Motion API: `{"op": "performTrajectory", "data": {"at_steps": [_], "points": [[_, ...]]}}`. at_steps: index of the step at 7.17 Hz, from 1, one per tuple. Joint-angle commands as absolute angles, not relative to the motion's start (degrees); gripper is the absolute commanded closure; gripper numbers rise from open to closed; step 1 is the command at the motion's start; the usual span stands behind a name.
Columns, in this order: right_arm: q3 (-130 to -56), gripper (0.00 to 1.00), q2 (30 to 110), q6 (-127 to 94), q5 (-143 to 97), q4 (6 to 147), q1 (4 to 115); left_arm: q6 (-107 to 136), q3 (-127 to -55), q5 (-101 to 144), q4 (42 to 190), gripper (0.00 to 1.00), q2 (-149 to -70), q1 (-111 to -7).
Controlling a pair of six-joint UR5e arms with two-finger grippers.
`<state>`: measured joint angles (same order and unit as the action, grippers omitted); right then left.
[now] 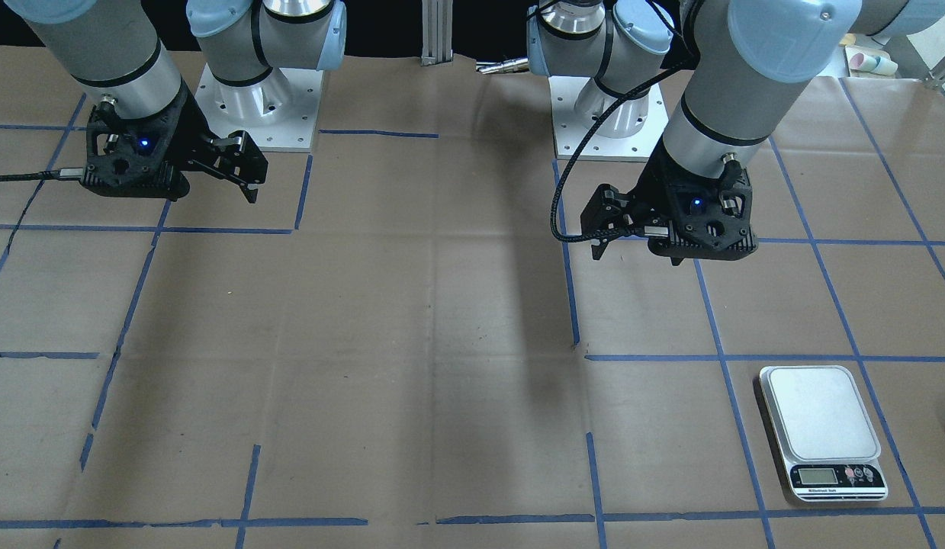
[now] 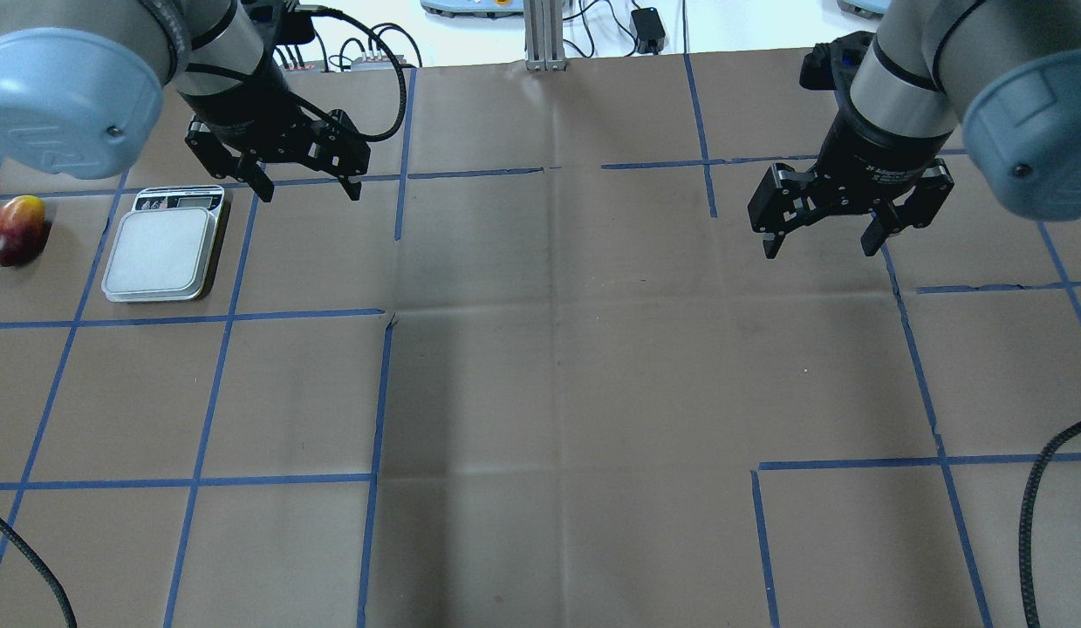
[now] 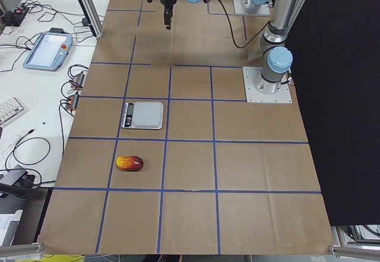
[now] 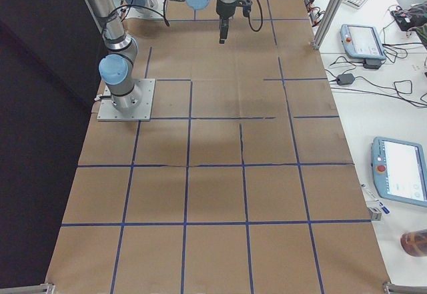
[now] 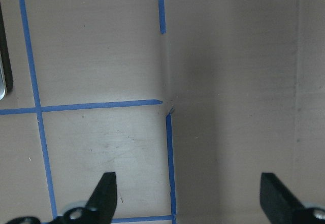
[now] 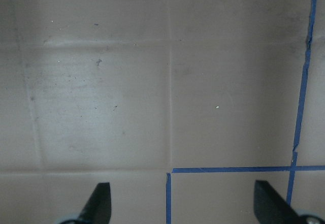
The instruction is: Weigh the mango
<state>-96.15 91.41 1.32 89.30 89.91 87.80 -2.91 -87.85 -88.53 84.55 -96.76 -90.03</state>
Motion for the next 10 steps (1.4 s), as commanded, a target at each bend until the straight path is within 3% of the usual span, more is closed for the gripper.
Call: {"op": "performTrajectory", "data": {"at_steps": [1,7,10], "points": [[-96.15,0.0,91.41,1.32,89.3,89.91,87.8,-2.99,-87.98,-88.59,84.55,0.0,-96.68,-89.83],[-96.15,0.0,91.41,1.32,89.3,89.91,87.8,-3.69,-87.98,-88.68,84.73,0.0,-96.5,-88.42],[-96.15,0.0,91.41,1.32,89.3,89.91,87.8,-12.25,-87.98,-88.59,84.03,0.0,-97.47,-79.31]]}}
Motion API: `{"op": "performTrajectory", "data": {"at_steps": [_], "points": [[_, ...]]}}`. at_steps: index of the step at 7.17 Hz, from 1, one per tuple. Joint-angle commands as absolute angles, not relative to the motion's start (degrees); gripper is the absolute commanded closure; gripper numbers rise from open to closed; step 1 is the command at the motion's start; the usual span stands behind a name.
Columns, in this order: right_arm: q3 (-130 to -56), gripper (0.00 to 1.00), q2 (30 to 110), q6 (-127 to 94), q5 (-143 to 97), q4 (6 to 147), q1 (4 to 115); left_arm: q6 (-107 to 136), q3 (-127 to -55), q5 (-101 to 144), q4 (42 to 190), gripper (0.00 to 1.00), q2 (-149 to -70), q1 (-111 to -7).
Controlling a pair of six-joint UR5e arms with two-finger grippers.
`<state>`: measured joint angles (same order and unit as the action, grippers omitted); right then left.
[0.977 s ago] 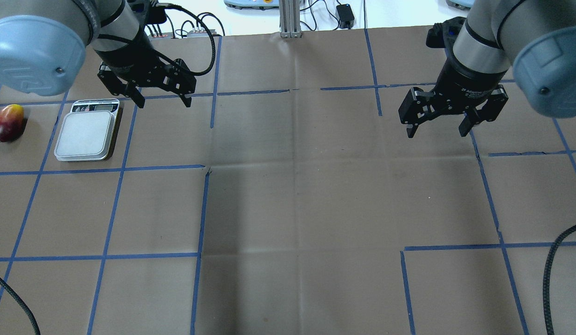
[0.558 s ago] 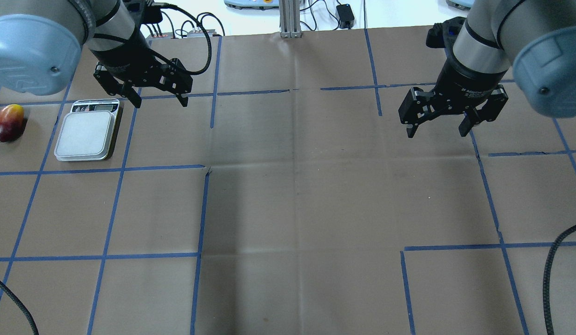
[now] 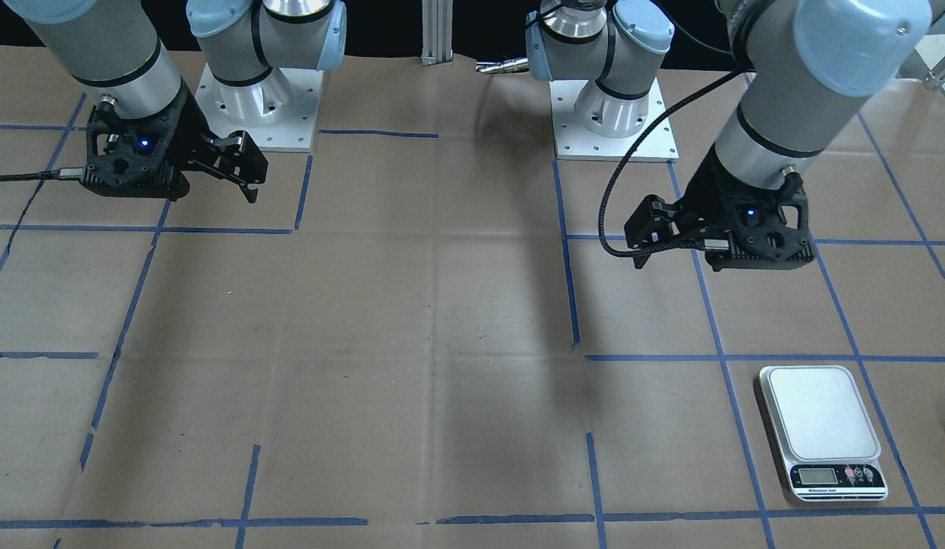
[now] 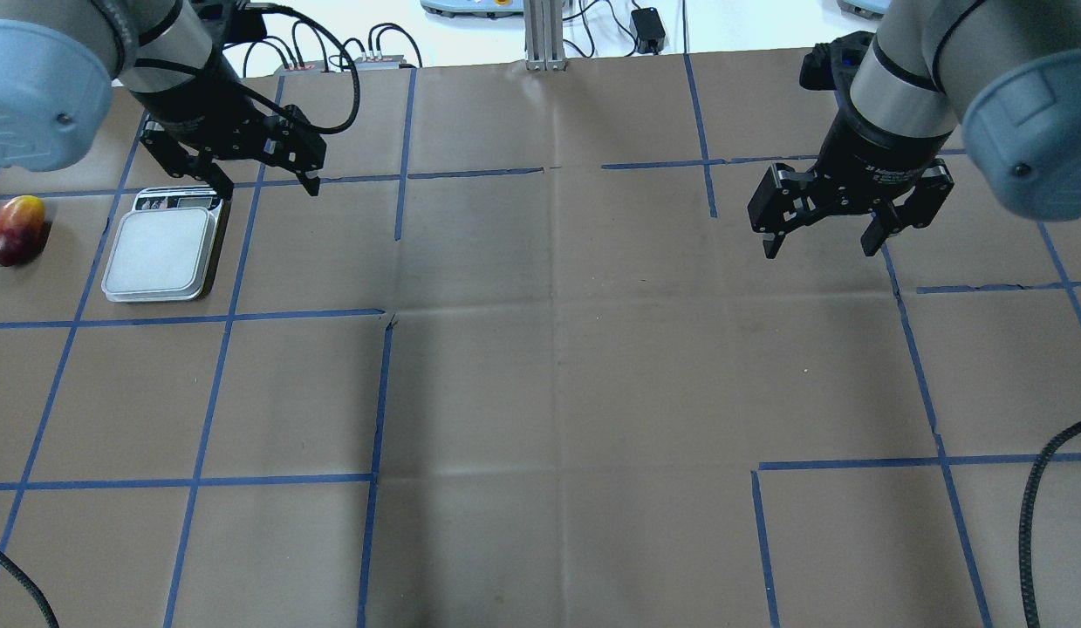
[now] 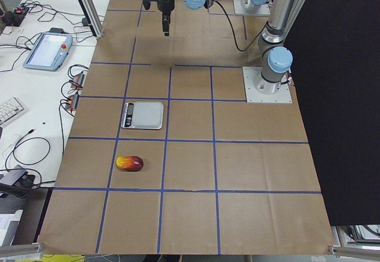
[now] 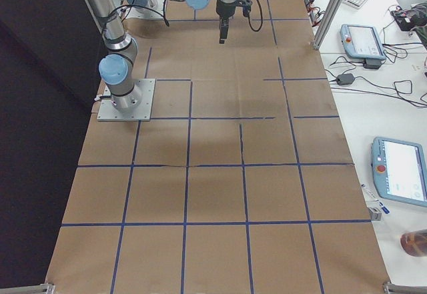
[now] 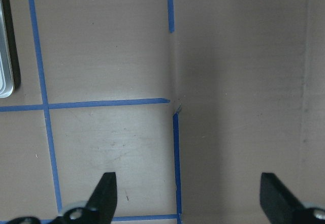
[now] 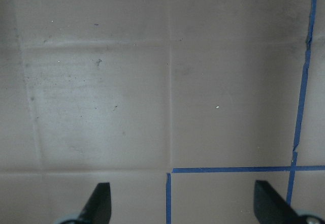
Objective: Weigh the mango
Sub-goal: 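Move the left gripper past the scale down toward the mango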
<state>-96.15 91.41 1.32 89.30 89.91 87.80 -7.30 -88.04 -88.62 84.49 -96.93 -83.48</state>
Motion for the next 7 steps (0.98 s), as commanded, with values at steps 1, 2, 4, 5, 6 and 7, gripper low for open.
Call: {"op": "performTrajectory", "data": {"at_steps": [1,2,4,5,6,7], "points": [[-96.15,0.0,91.41,1.32,89.3,89.91,87.8,-15.96,-87.98,-88.33,83.85,0.0,-97.99,-75.1],[-96.15,0.0,91.41,1.32,89.3,89.91,87.8,-19.91,-87.98,-88.33,83.67,0.0,-98.61,-70.53],[-96.15,0.0,91.41,1.32,89.3,89.91,87.8,-29.75,-85.54,-88.24,80.54,0.0,-104.55,-62.18],[-96.15,0.0,91.41,1.32,89.3,89.91,87.8,-31.88,-84.21,-88.24,74.5,0.0,-108.16,-58.05],[-96.15,0.0,91.41,1.32,89.3,89.91,87.8,-34.86,-80.72,-88.33,70.18,0.0,-112.11,-54.61],[-96.15,0.0,91.41,1.32,89.3,89.91,87.8,-34.28,-74.68,-88.07,70.75,0.0,-117.19,-51.71]]}}
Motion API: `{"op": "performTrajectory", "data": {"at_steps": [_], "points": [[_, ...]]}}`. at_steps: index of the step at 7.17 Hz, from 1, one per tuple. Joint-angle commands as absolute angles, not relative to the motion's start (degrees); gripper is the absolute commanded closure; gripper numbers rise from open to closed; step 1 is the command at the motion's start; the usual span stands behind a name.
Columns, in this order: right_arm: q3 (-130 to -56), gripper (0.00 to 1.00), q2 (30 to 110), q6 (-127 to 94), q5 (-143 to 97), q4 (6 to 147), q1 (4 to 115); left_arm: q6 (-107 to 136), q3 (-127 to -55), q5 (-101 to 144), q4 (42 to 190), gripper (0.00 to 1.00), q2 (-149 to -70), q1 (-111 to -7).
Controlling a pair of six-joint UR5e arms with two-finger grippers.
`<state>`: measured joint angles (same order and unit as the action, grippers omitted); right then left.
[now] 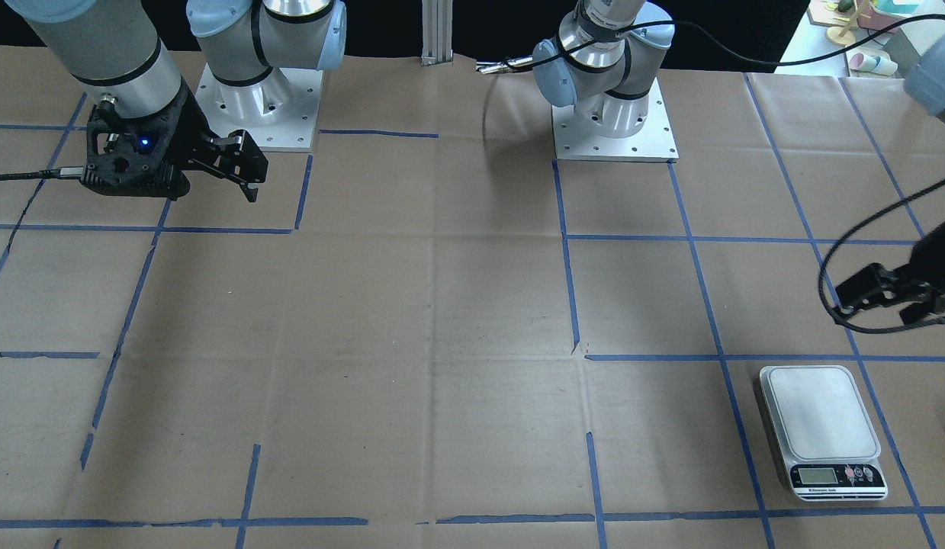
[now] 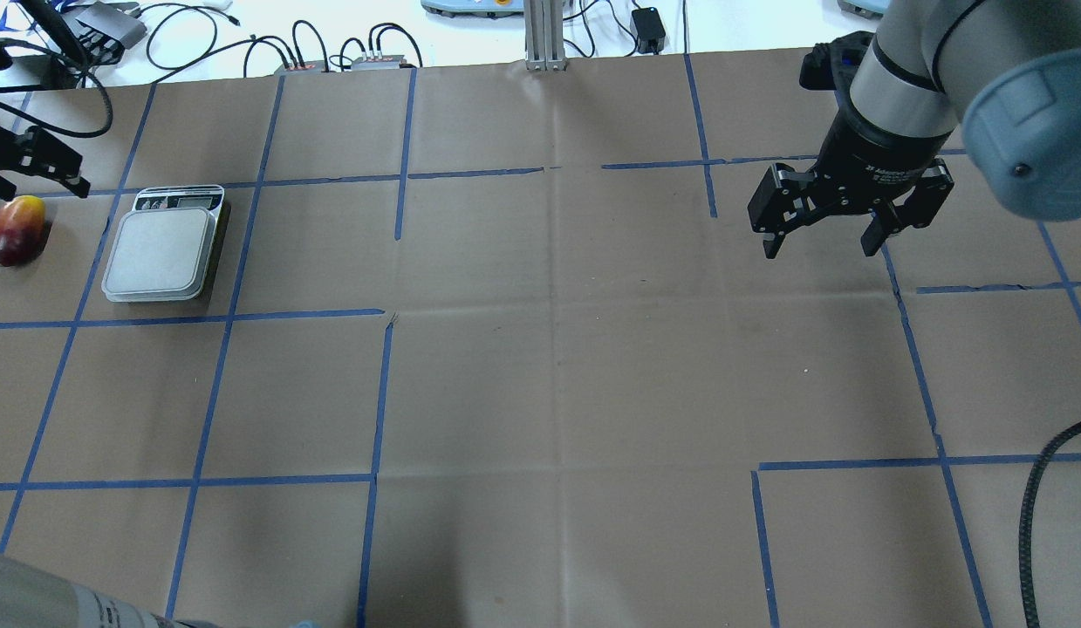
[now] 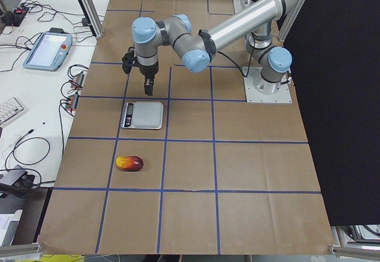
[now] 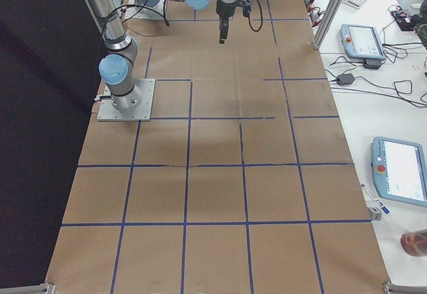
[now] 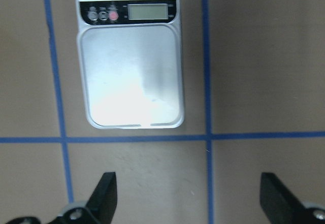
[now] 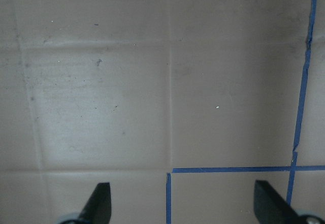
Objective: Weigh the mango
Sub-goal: 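Move the left gripper past the scale down toward the mango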
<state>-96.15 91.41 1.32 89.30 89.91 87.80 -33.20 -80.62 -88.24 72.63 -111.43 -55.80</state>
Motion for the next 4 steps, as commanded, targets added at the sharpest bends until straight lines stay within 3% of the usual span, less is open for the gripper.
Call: {"op": "performTrajectory", "data": {"at_steps": [1,3,4], "points": [[-96.15,0.0,91.41,1.32,89.3,89.91,87.8,-34.1,-67.75,-87.37,71.19,0.0,-123.51,-49.24],[-96.15,0.0,91.41,1.32,89.3,89.91,87.8,-21.62,-54.9,-85.17,71.37,0.0,-135.91,-45.71],[-96.15,0.0,91.41,1.32,89.3,89.91,87.8,-18.14,-52.76,-85.51,71.19,0.0,-139.1,-45.7]]}}
